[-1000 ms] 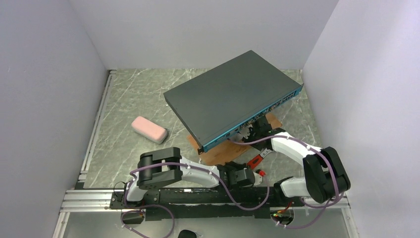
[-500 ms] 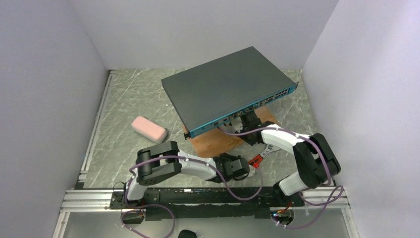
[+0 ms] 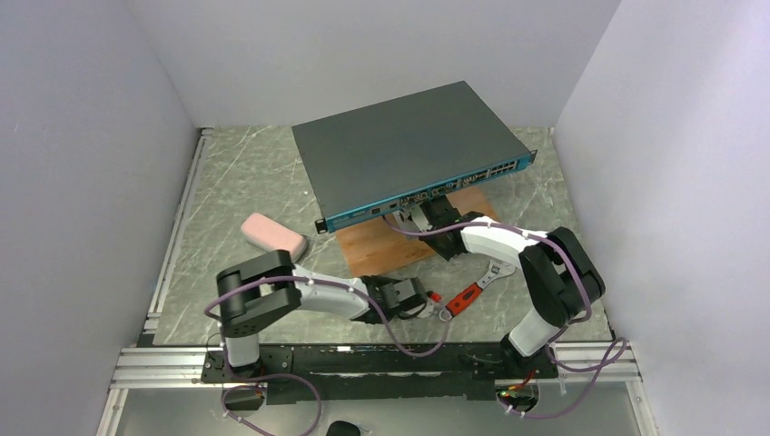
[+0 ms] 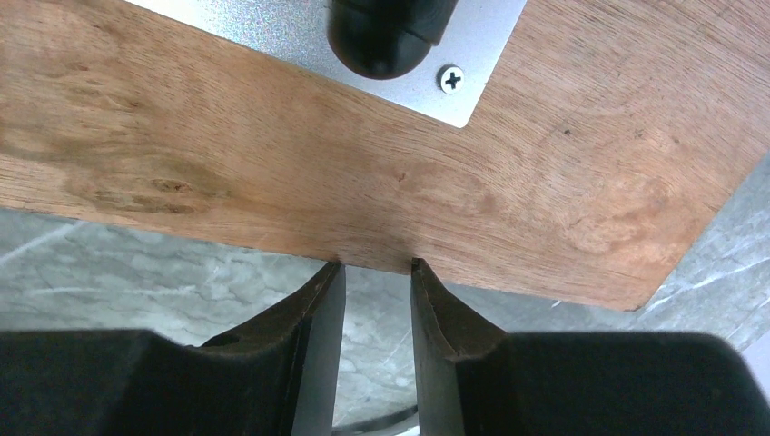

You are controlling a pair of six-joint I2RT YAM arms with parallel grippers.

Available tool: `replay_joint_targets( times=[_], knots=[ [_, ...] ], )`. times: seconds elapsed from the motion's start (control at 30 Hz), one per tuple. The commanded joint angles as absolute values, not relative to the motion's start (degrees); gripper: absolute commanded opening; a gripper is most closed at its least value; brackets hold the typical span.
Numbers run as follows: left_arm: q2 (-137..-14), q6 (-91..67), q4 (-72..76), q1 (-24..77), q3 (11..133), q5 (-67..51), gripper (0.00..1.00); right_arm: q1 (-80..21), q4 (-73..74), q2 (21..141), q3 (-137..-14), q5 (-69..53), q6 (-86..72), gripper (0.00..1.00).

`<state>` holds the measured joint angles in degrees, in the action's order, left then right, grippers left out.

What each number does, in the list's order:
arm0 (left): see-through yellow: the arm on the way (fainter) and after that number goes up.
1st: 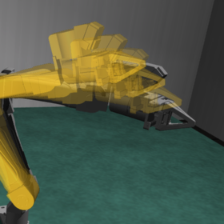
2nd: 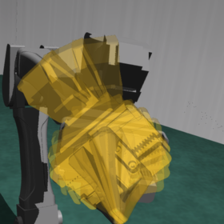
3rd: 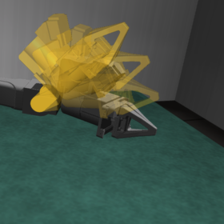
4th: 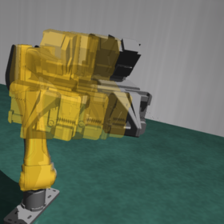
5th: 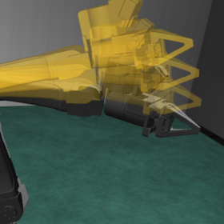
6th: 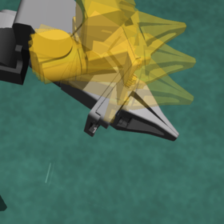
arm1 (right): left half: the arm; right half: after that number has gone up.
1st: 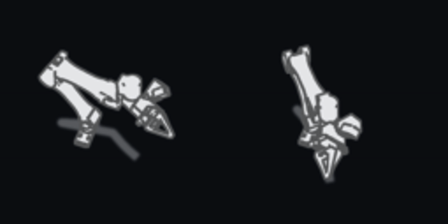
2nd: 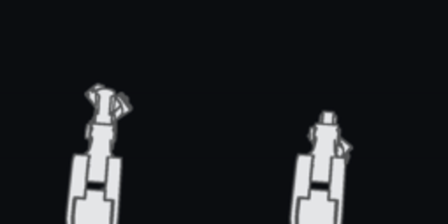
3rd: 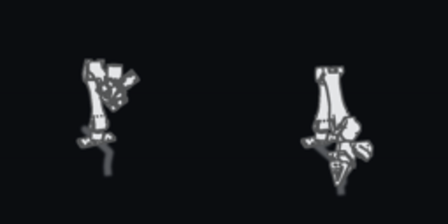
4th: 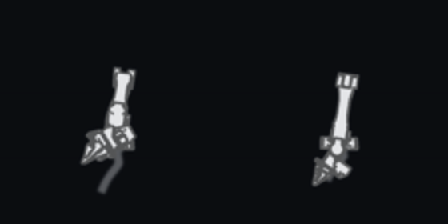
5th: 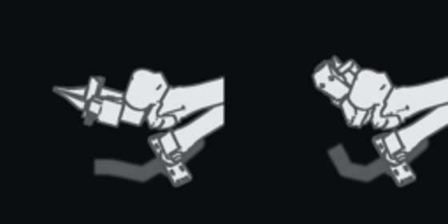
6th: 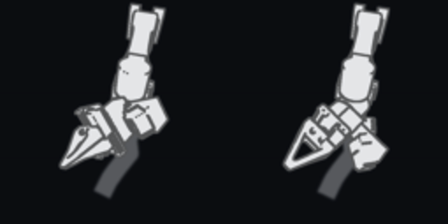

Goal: Open the umbrella

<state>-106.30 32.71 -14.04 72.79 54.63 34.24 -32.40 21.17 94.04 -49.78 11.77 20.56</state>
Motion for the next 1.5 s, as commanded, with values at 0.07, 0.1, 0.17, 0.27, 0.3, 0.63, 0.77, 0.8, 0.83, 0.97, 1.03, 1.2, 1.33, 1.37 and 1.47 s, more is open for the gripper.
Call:
replay_joint_targets(
  times=[0.07, 0.1, 0.17, 0.27, 0.3, 0.63, 0.77, 0.8, 0.83, 0.97, 1.03, 1.2, 1.33, 1.37, 1.47],
  knots=[
    [-104.28, 36.23, -29.31, 64.16, 43.48, 39.41, 0.0, -36.35, 4.47, 106.03, -57.26, 8.19, 26.51, 0.28],
    [-104.2, 36.55, -28.47, 64.16, 43.1, 39.53, 0.0, -36.8, 4.43, 106.78, -58.23, 8.75, 26.94, 0.28],
    [-104.04, 37.0, -26.78, 64.38, 42.47, 39.32, 0.0, -37.36, 4.22, 107.94, -60.39, 8.05, 27.04, 0.28],
    [-103.64, 37.88, -24.65, 64.51, 41.59, 39.08, 0.0, -38.19, 5.0, 109.43, -62.98, 7.2, 27.34, 0.28],
    [-103.24, 38.44, -23.66, 64.51, 41.0, 38.91, 0.0, -38.19, 4.51, 109.08, -62.49, 6.76, 28.04, 0.28],
    [-98.66, 40.03, -17.15, 66.62, 38.39, 36.62, 0.0, -38.11, 0.26, 89.01, -42.36, -2.56, 40.41, 0.45],
    [-100.59, 40.99, -13.87, 68.64, 38.23, 37.38, 0.0, -37.83, -1.65, 80.05, -34.78, -6.51, 49.85, 0.45],
    [-101.35, 41.29, -13.06, 68.8, 38.17, 37.56, 0.0, -37.51, -1.78, 79.01, -33.04, -7.3, 52.54, 0.42],
    [-102.09, 41.64, -12.3, 68.82, 38.08, 37.54, 0.0, -37.25, -1.6, 78.35, -31.6, -8.01, 55.35, 0.4],
    [-103.88, 45.73, -6.46, 68.82, 36.11, 39.2, 0.0, -34.34, -3.72, 78.57, -27.53, -9.69, 64.4, 0.29],
    [-104.19, 47.63, -3.94, 68.75, 35.06, 39.54, 0.0, -30.14, -3.32, 79.72, -27.49, -11.94, 67.72, 0.24],
    [-104.22, 52.17, 2.03, 67.67, 33.41, 39.91, 0.0, -22.43, -3.62, 82.53, -27.8, -14.09, 76.61, 0.2],
    [-104.3, 55.09, 6.18, 65.28, 33.87, 40.47, 0.0, -19.56, -1.6, 82.74, -28.57, -15.67, 79.25, 0.17],
    [-103.37, 55.05, 5.5, 65.38, 34.79, 40.09, 0.0, -19.17, -1.13, 82.65, -28.72, -16.07, 79.3, 0.16],
    [-100.61, 49.09, -3.91, 67.08, 40.96, 35.87, 0.0, -18.65, 0.43, 82.17, -29.04, -16.95, 79.02, 0.08]
  ],
)
